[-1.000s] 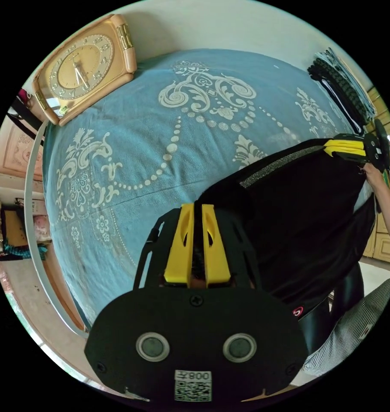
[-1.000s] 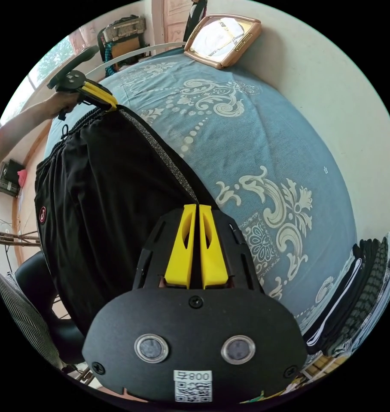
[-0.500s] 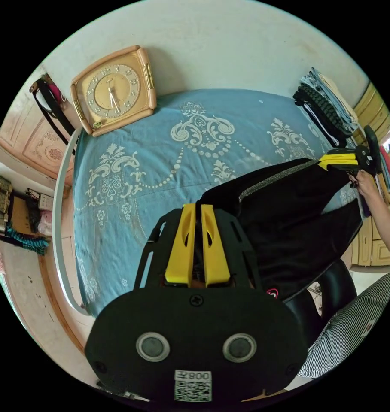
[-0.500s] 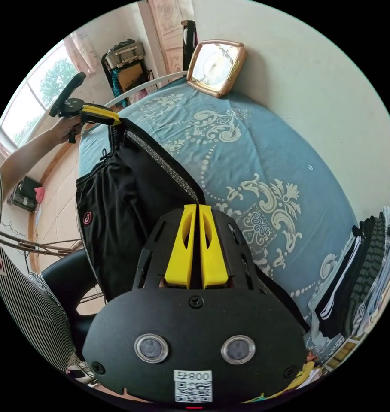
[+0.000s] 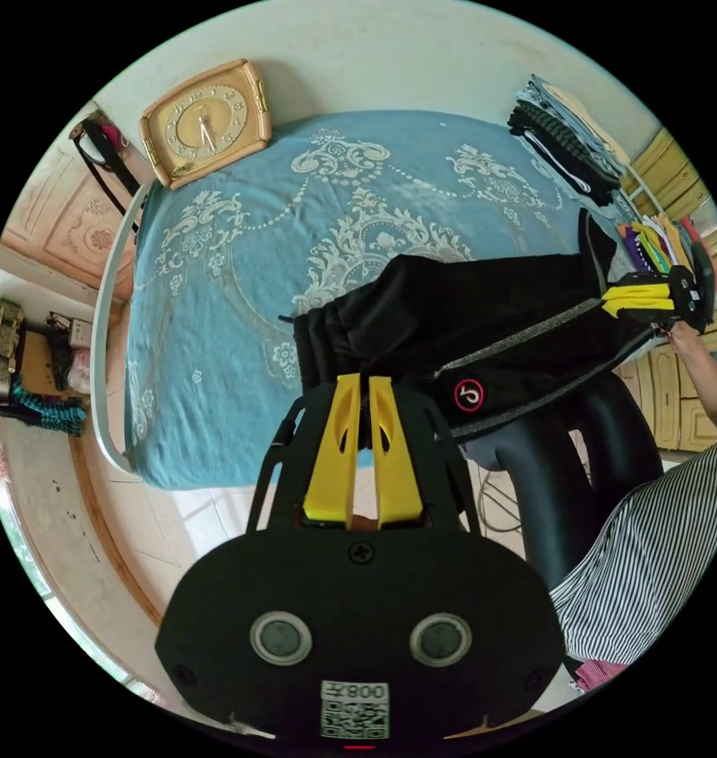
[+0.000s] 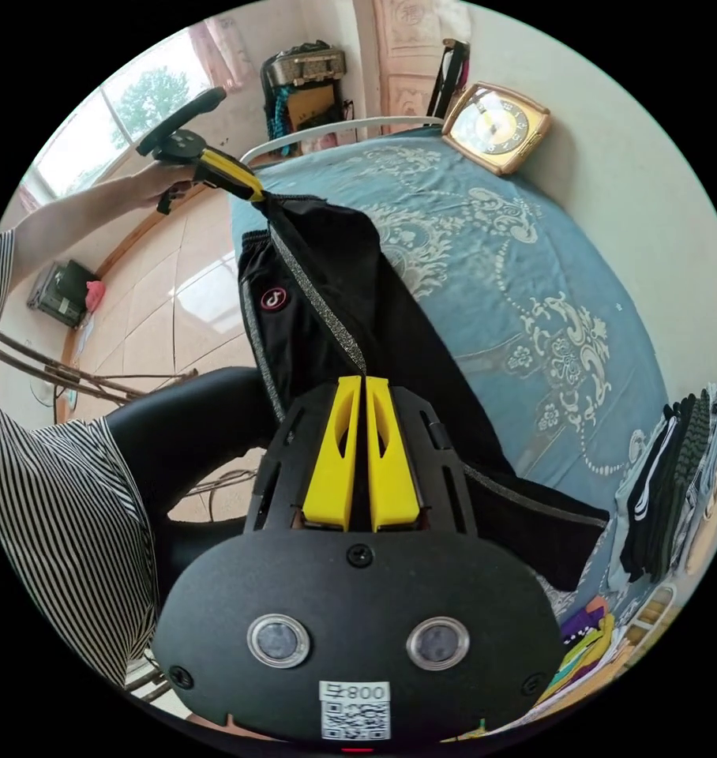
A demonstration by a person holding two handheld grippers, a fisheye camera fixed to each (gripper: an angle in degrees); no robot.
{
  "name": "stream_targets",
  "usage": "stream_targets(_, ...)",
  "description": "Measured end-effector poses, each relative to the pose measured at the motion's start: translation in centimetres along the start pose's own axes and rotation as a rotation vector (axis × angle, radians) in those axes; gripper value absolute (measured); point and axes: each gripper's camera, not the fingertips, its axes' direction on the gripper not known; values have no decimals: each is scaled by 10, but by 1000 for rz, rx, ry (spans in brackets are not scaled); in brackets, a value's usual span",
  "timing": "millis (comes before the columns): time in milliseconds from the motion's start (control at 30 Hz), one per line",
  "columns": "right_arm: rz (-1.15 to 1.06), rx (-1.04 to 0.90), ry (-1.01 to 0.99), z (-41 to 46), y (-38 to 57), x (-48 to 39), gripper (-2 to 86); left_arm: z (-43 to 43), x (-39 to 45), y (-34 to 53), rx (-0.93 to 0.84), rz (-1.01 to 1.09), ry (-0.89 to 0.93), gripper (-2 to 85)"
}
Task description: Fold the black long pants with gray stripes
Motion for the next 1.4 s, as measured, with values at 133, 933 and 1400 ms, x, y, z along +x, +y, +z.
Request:
stream_targets(133,3,-26,-40,6,10,-30,7,15,7,26,-70,13,-18,11)
stream_targets(933,31,-152,-166,58,51,-123,7,76,-7,116,-143,-69,74,9)
stream_targets(1400,102,-114,-196,65,93,-127,10,92,0,170,-100,-110,77,9)
